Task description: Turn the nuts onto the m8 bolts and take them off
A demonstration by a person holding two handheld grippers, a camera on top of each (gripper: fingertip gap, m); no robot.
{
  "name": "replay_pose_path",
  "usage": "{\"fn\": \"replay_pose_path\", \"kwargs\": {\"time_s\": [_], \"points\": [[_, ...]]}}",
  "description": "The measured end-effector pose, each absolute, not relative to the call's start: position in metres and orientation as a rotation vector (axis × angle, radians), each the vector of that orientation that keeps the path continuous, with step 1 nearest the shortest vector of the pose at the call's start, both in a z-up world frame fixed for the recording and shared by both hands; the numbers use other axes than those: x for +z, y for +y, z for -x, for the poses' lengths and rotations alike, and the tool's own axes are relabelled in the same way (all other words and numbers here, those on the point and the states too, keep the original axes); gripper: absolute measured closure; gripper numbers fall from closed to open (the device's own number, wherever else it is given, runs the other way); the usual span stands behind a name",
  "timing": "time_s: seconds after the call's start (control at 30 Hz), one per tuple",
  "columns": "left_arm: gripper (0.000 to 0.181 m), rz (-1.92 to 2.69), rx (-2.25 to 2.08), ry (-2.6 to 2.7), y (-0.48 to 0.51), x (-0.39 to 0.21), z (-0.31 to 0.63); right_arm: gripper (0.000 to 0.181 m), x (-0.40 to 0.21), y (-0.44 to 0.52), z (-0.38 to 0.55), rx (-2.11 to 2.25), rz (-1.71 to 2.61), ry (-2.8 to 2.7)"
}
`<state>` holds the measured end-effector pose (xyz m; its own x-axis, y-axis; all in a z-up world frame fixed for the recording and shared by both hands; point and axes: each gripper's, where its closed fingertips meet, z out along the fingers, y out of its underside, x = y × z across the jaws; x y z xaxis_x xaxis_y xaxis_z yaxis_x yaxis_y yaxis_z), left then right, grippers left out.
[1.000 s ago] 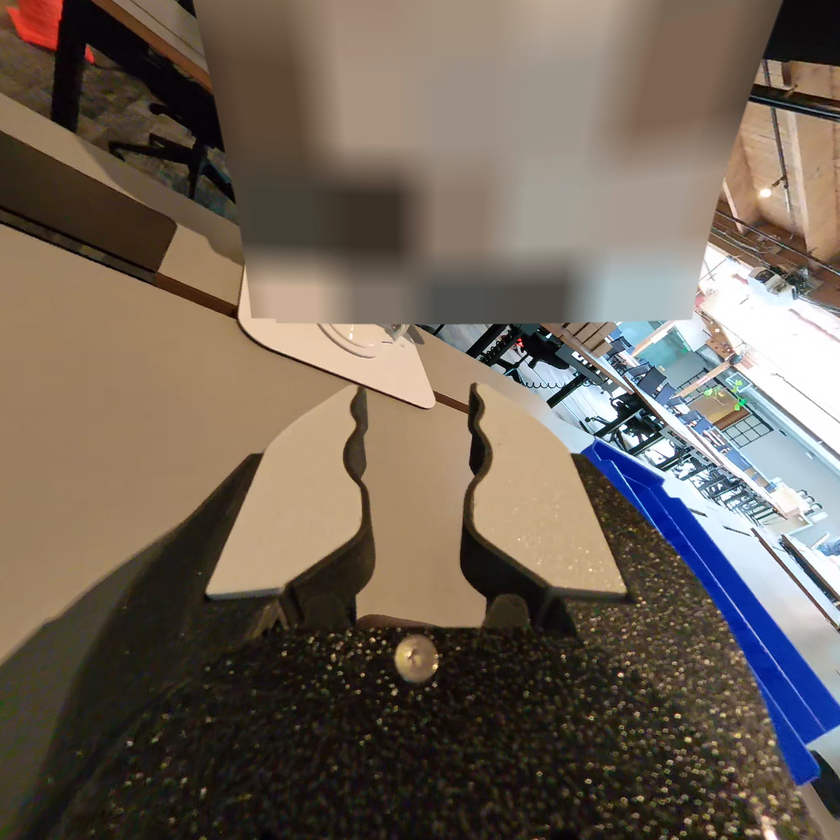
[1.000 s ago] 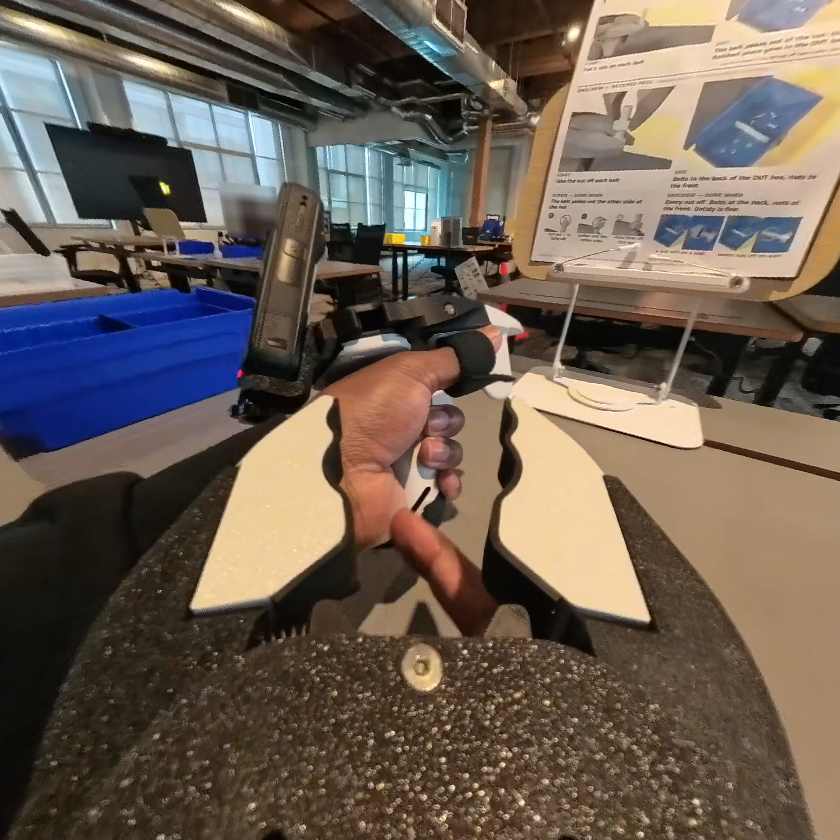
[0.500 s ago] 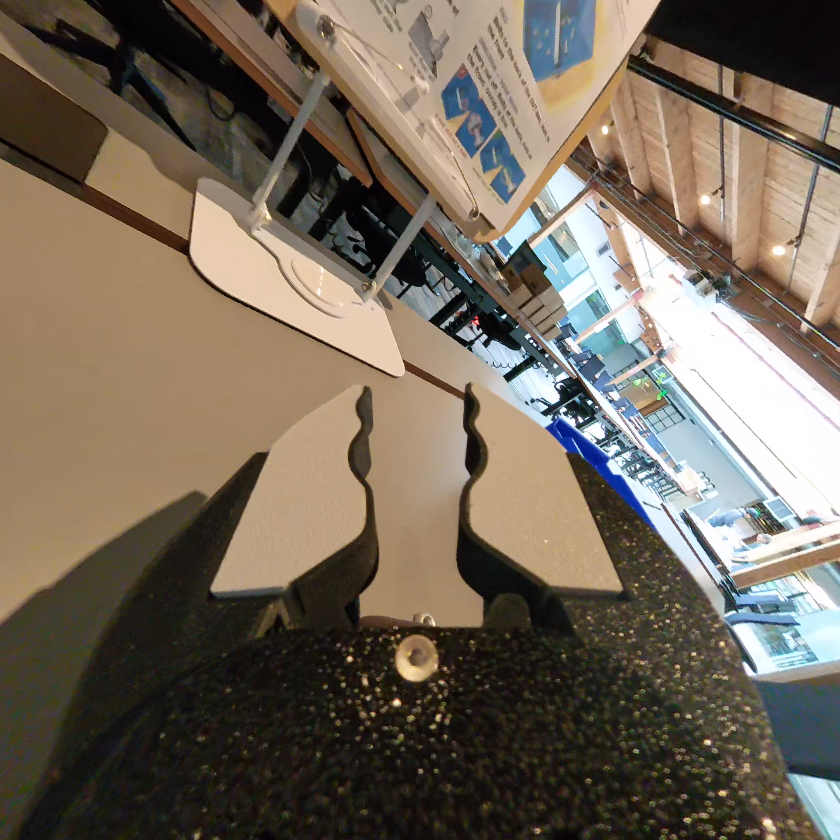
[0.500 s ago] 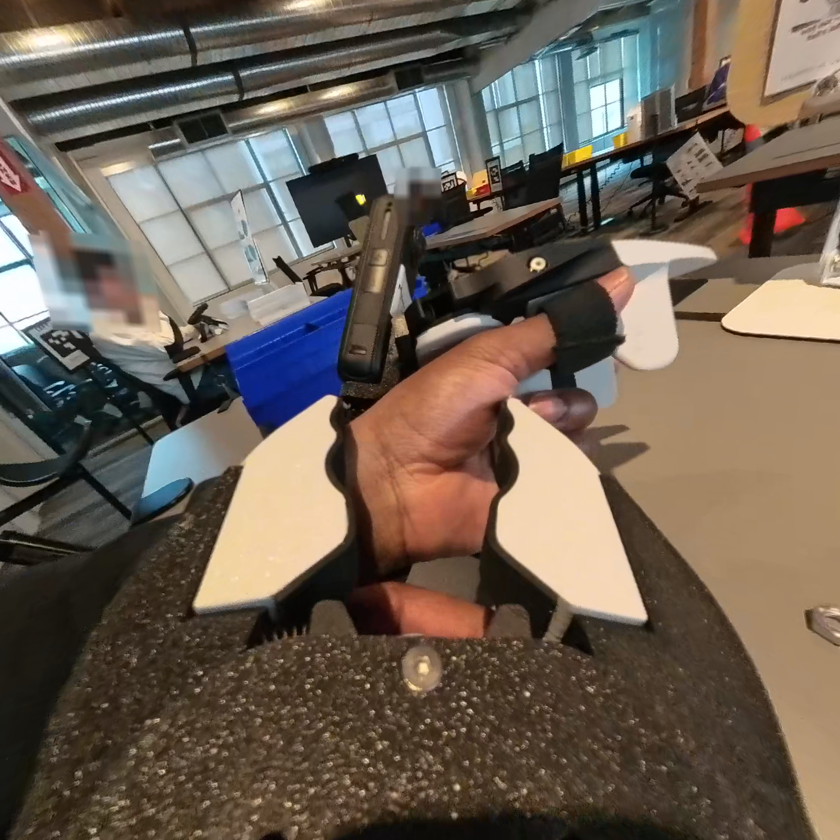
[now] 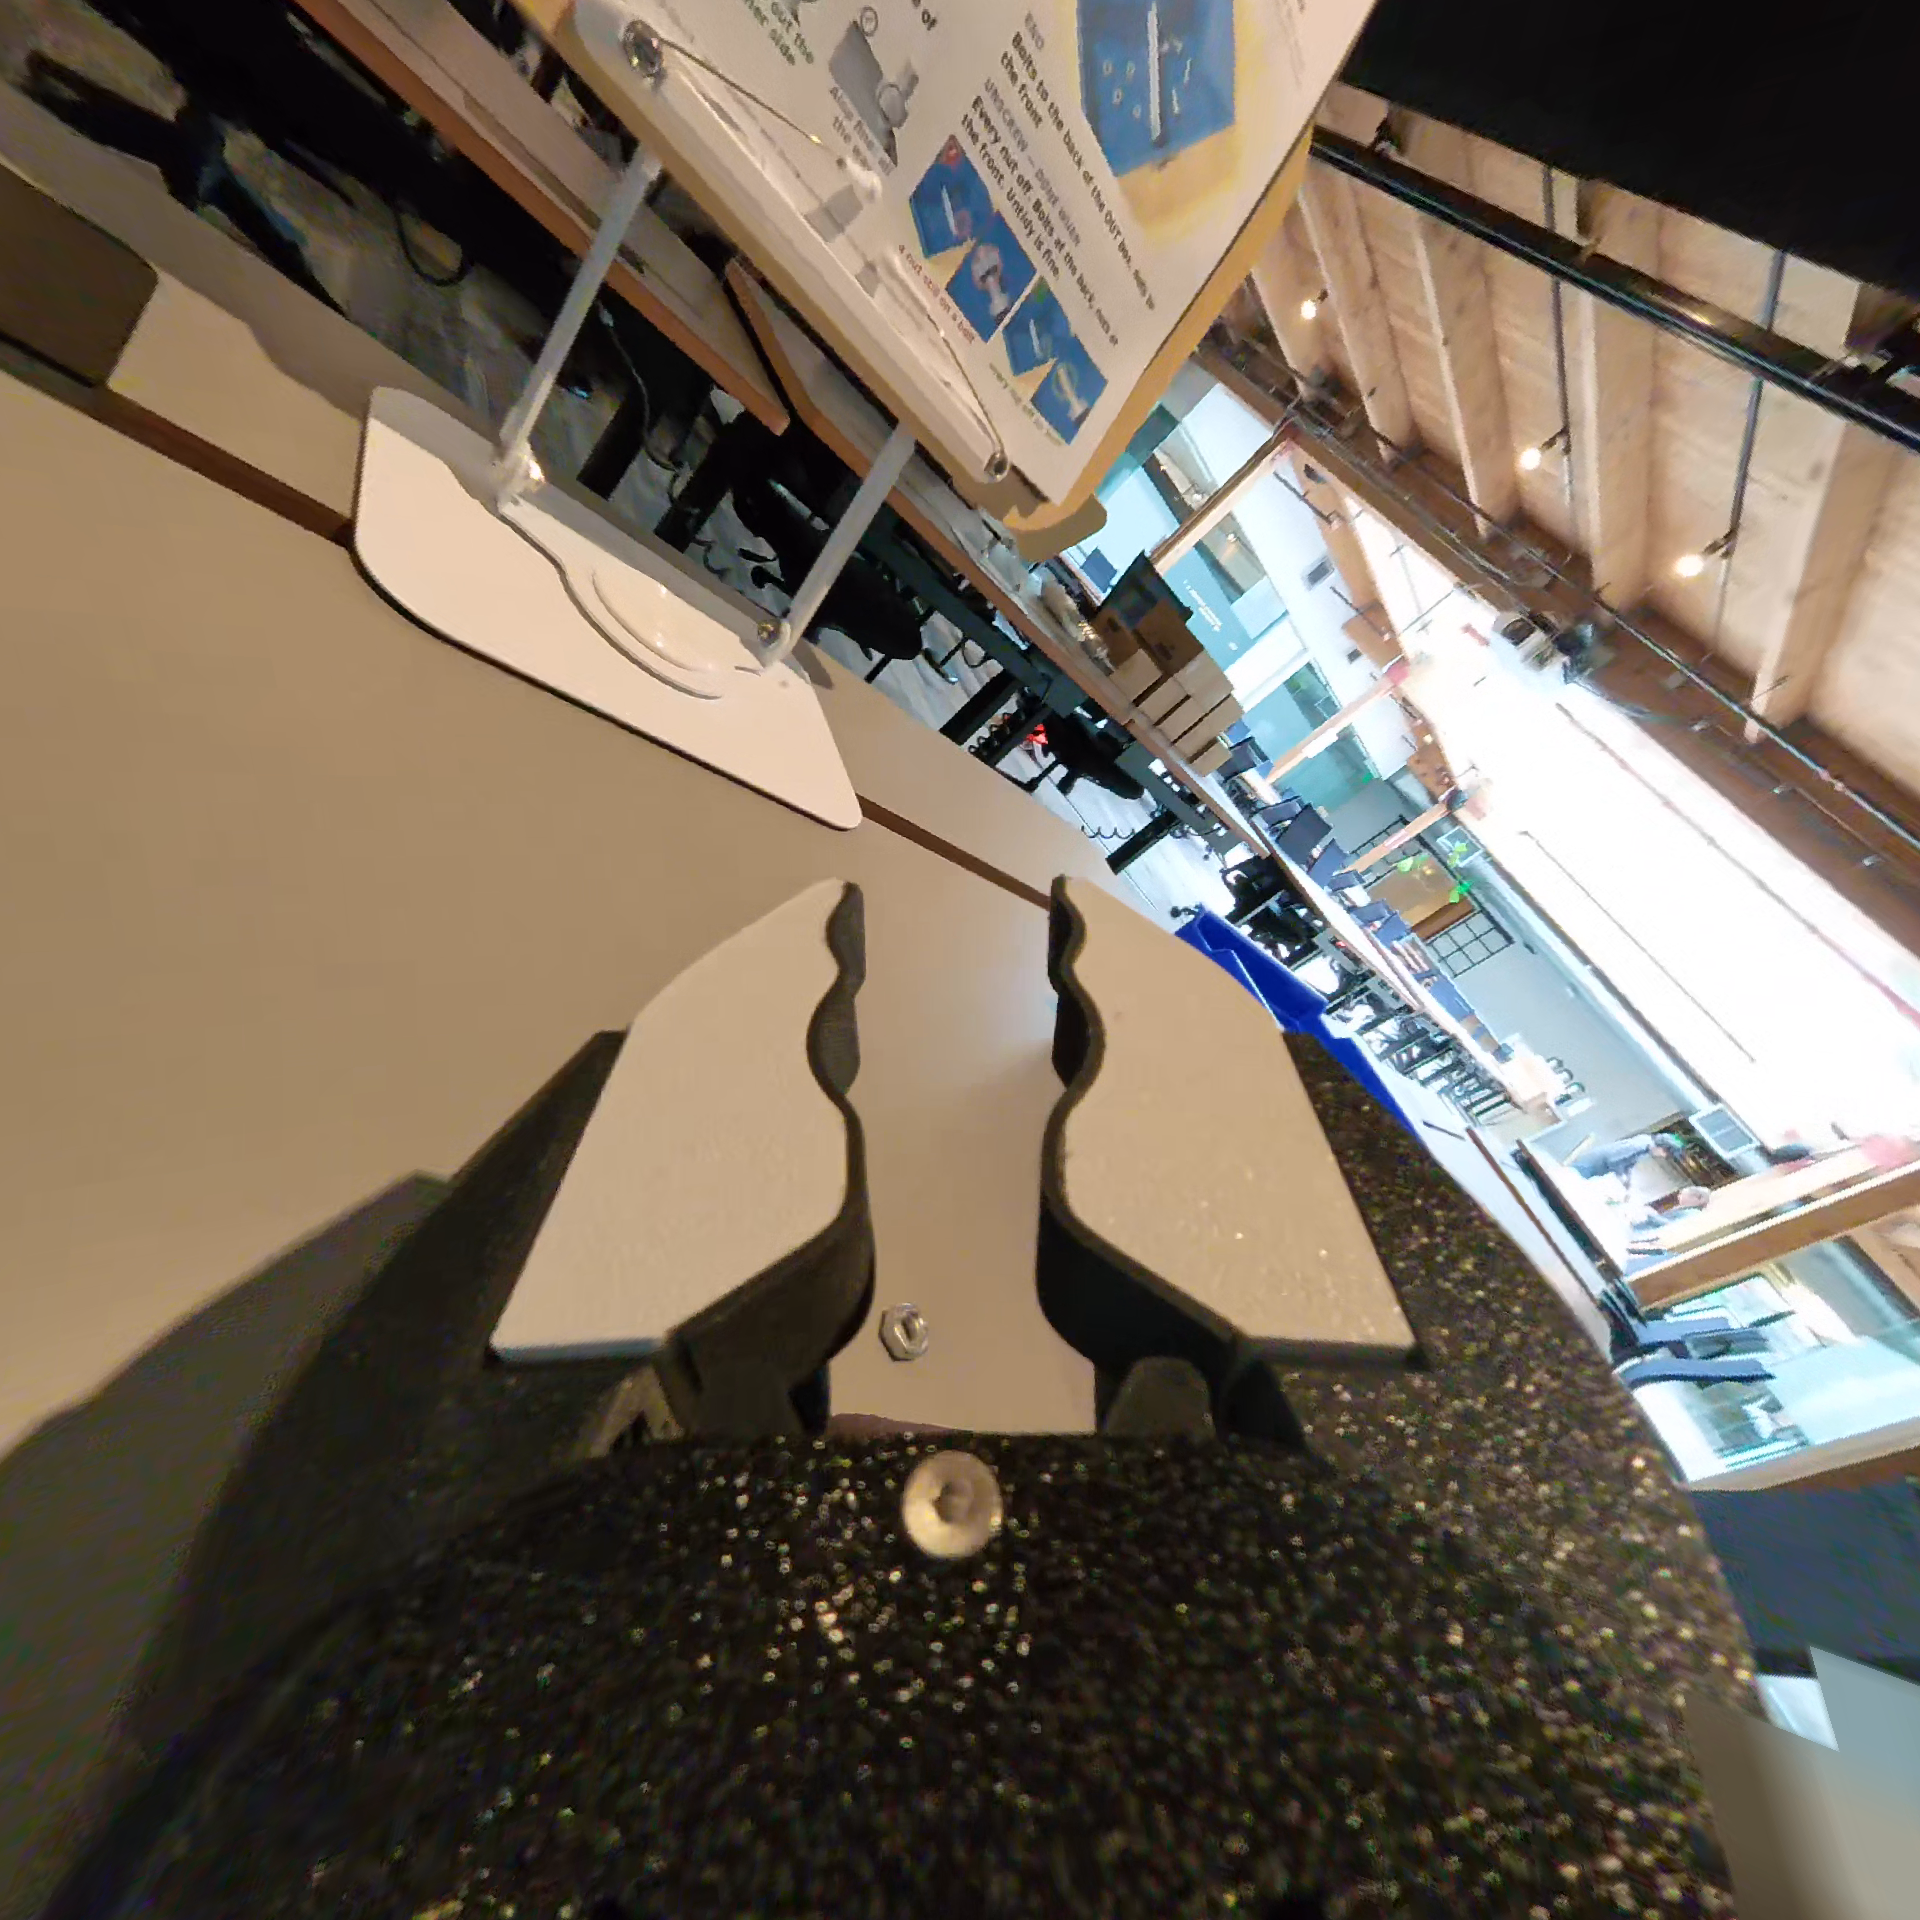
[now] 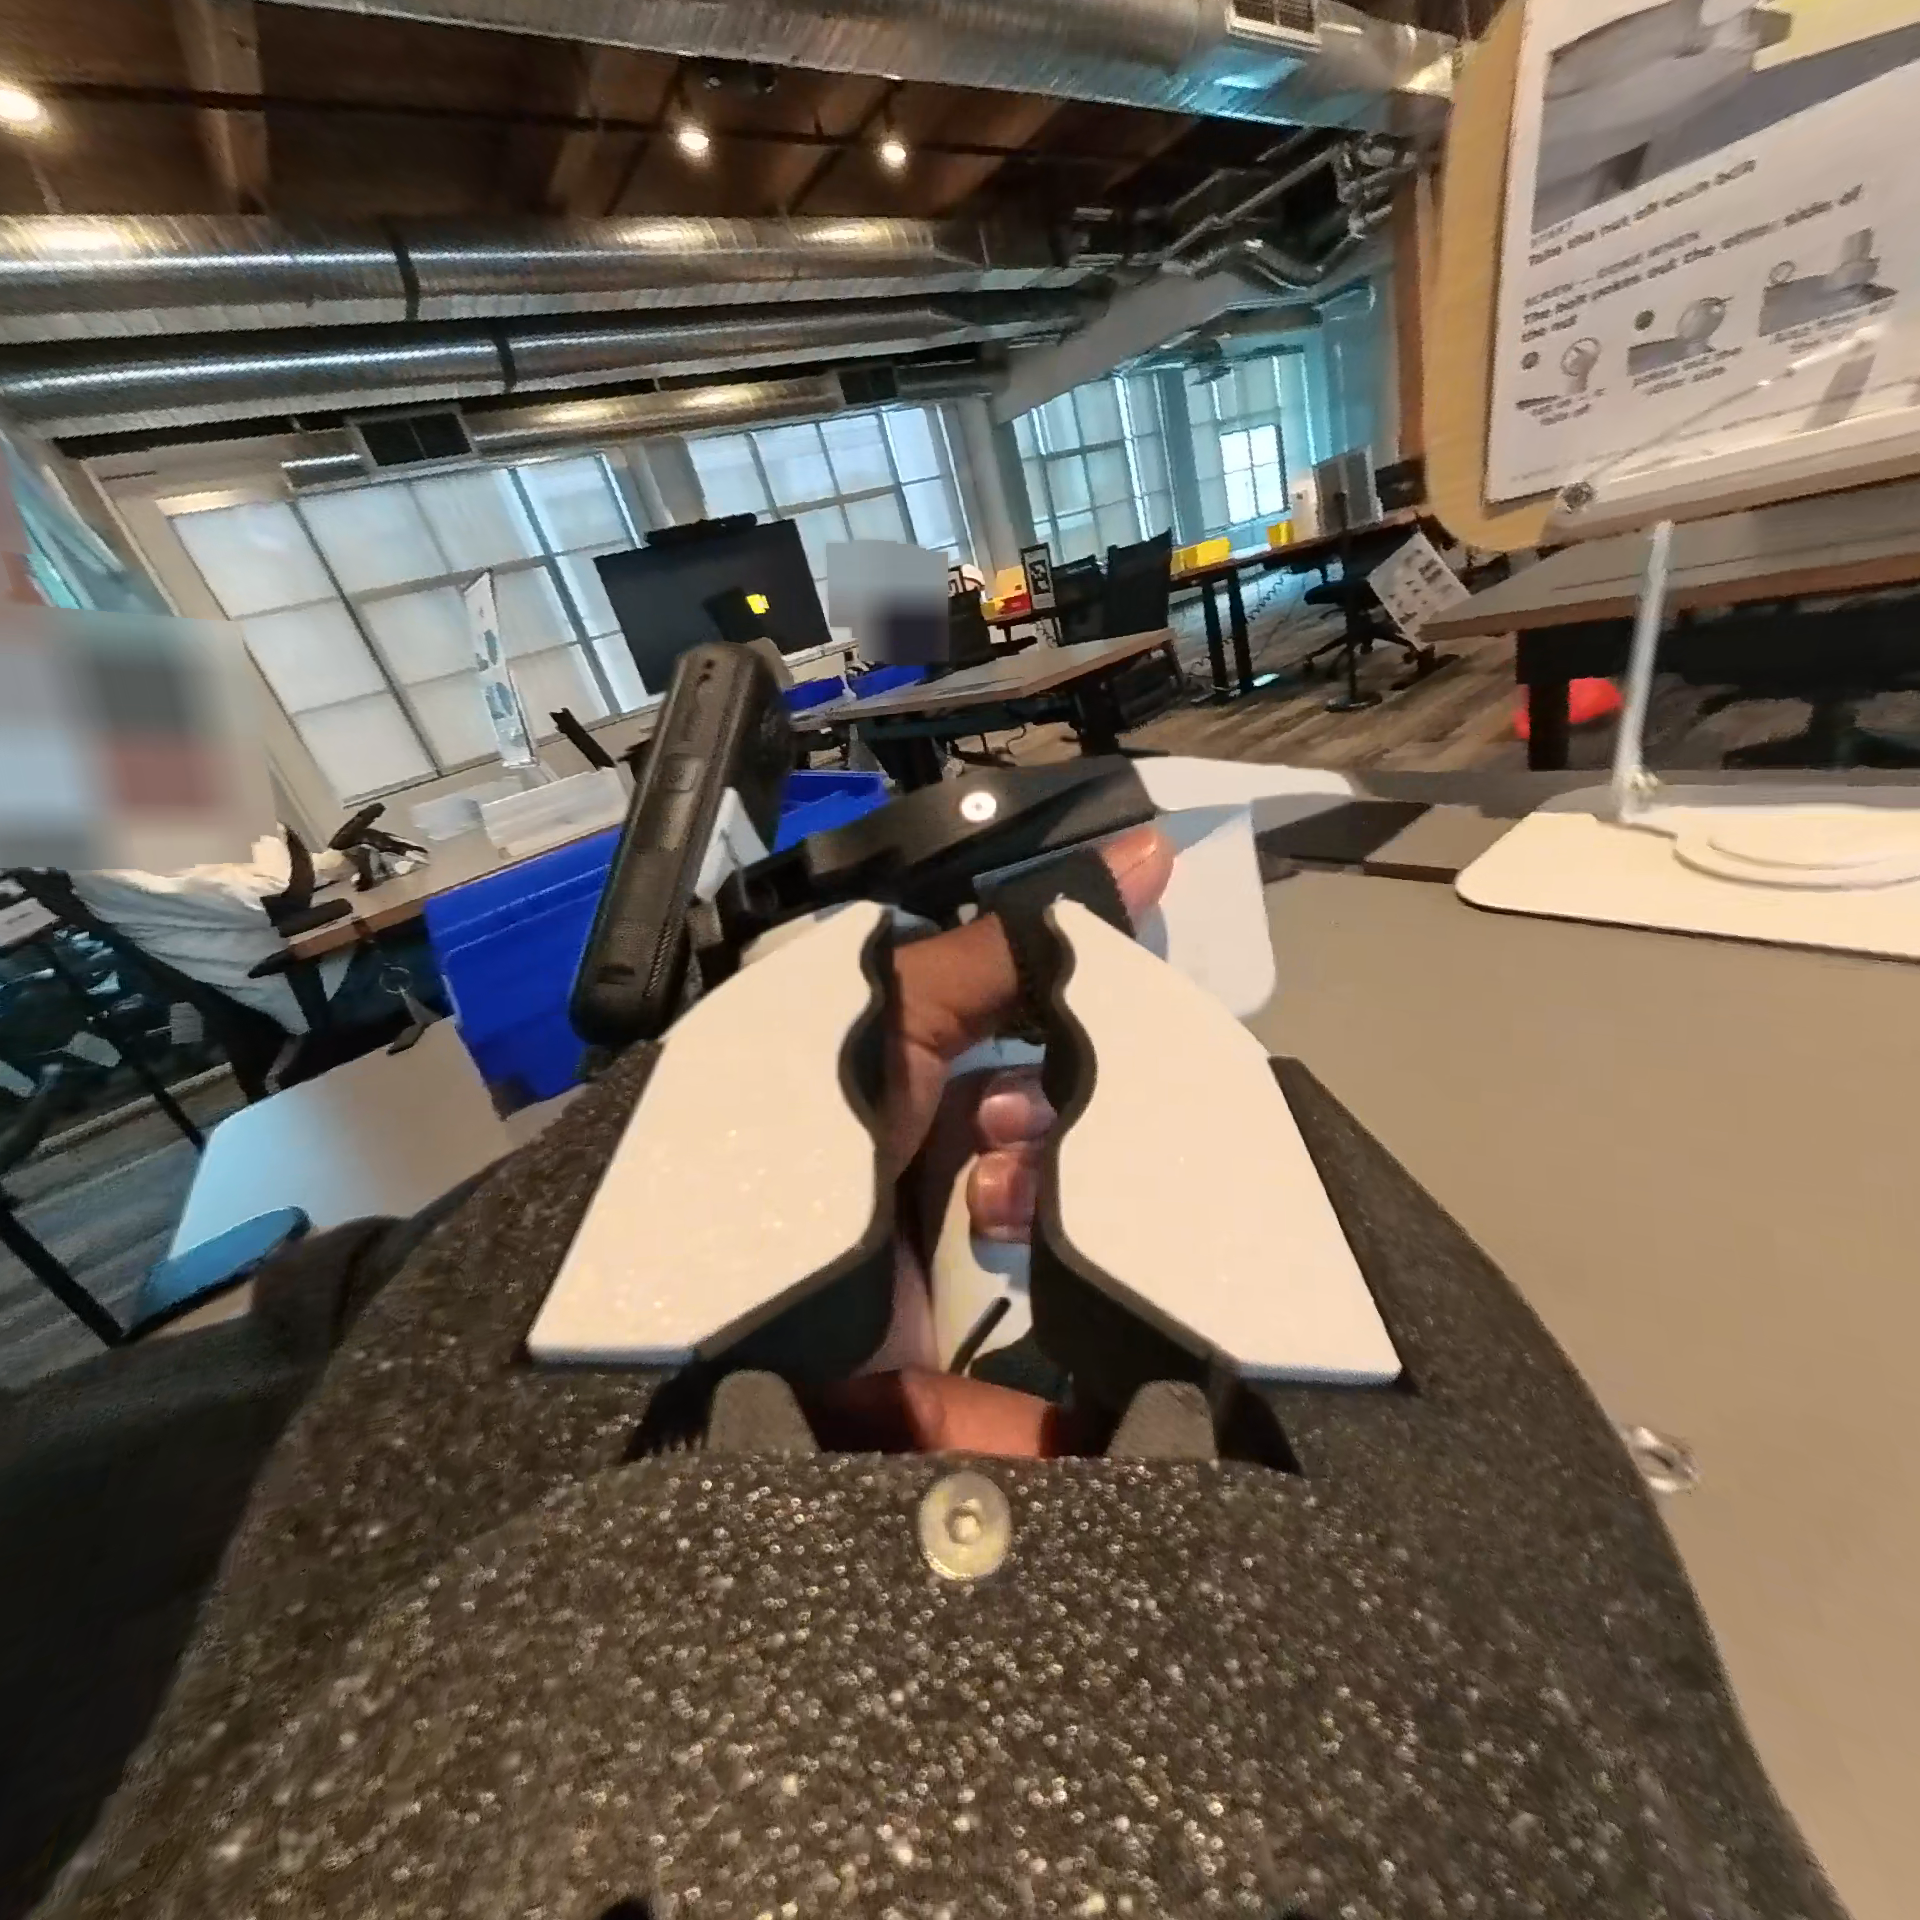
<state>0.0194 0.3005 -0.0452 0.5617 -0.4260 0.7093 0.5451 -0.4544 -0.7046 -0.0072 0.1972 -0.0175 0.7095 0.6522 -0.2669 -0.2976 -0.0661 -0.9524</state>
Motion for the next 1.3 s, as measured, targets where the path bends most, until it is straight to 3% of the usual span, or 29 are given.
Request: {"fn": "replay_pose_path", "kwargs": {"time_s": [0.1,0.27,0.4,0.6,1.03,1.13,1.2,1.3], "points": [[0.148,1.685,-1.057,0.046,0.298,-0.035,-0.015,0.148,-0.014,0.191,0.017,0.768,1.402,-0.411],[0.138,1.624,-0.690,0.722,0.288,-0.033,0.004,0.140,-0.014,0.205,-0.017,0.635,1.450,-0.486],[0.128,1.632,-0.374,1.196,0.277,-0.078,0.047,0.139,-0.022,0.229,-0.062,0.642,1.555,-0.476],[0.128,1.692,-0.497,1.552,0.229,-0.139,0.053,0.141,-0.039,0.244,-0.098,0.631,1.579,-0.467],[0.144,1.790,-0.516,1.537,0.238,-0.160,0.048,0.146,-0.055,0.246,-0.121,0.598,1.639,-0.367],[0.154,1.788,-0.537,1.555,0.234,-0.160,0.044,0.146,-0.064,0.249,-0.124,0.546,1.689,-0.388],[0.169,1.791,-0.562,1.573,0.230,-0.161,0.041,0.145,-0.070,0.251,-0.126,0.501,1.722,-0.402],[0.170,1.781,-0.593,1.597,0.224,-0.161,0.038,0.146,-0.081,0.252,-0.131,0.387,1.787,-0.449]]}}
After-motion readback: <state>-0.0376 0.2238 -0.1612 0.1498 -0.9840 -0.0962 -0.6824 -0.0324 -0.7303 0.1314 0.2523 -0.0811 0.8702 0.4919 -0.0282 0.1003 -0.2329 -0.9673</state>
